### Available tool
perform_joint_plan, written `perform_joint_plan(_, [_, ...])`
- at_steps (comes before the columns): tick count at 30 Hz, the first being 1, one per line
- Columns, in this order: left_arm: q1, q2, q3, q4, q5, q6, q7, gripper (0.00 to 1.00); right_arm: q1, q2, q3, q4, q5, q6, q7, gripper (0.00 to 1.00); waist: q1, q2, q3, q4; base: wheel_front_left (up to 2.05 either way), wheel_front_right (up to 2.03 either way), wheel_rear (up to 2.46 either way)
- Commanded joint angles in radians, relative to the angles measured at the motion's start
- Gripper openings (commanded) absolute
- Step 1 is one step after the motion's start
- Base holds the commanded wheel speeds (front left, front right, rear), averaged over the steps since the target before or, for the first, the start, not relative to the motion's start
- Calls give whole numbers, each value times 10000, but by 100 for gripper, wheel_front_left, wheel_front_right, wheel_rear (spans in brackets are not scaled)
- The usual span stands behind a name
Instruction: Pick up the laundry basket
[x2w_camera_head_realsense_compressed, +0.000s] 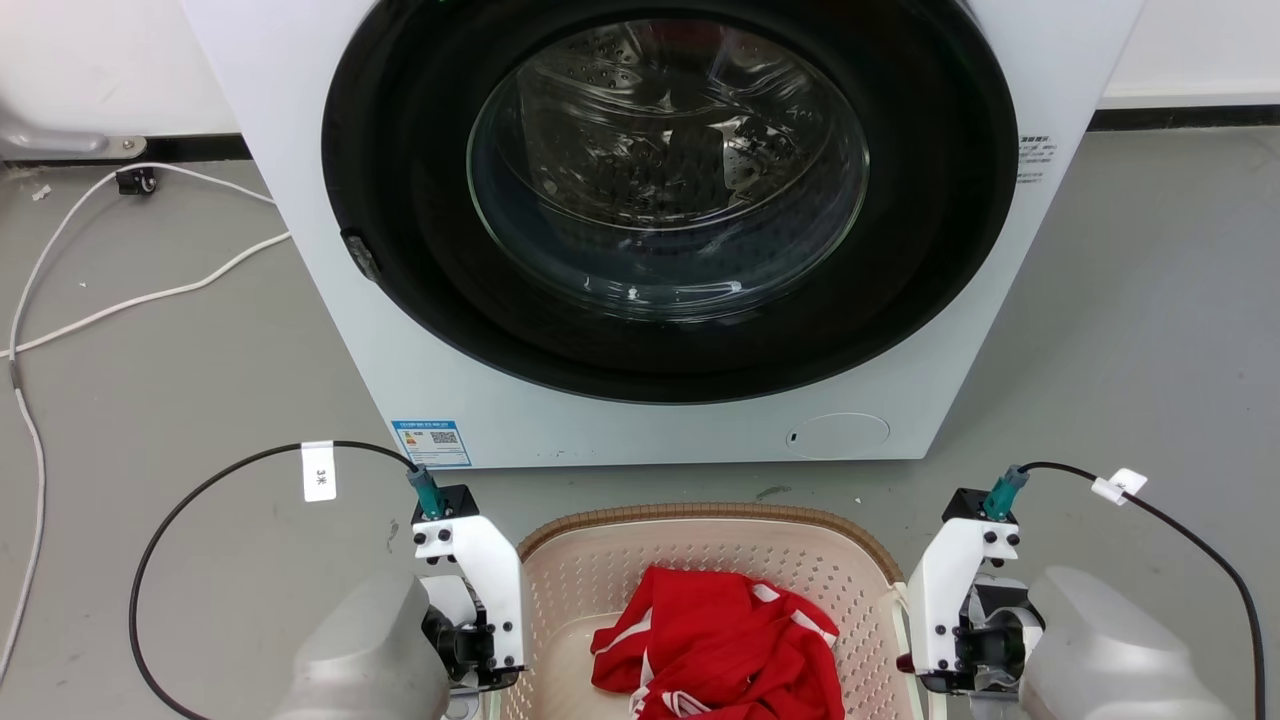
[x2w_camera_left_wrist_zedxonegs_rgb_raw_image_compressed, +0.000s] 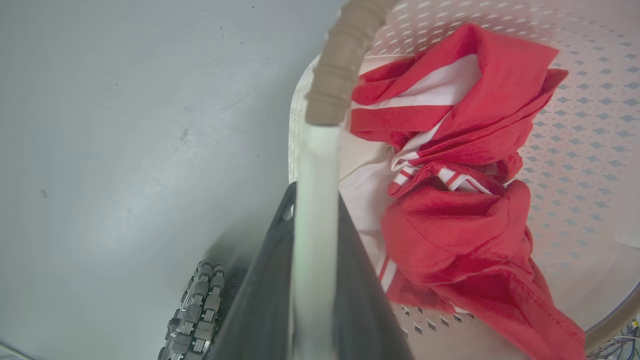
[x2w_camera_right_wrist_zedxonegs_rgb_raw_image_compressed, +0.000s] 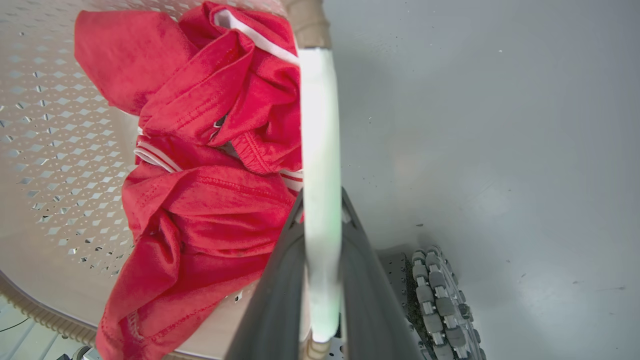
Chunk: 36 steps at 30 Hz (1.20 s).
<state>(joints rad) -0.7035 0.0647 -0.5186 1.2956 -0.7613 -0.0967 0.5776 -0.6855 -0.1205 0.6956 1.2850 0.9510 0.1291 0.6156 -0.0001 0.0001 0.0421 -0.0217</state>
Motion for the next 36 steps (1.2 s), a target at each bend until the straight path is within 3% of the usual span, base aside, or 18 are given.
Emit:
perform_joint_plan(1, [-21, -190, 3, -100, -120, -68, -38, 0, -63, 223, 16, -39, 59, 28, -10, 0, 1, -1, -3, 3, 0, 0, 0])
perform_joint_plan(36, [118, -216, -155, -101, -439, -39, -340, 0, -161, 292, -47, 12, 161, 28, -121, 0, 1, -1, 34, 19, 0, 0, 0])
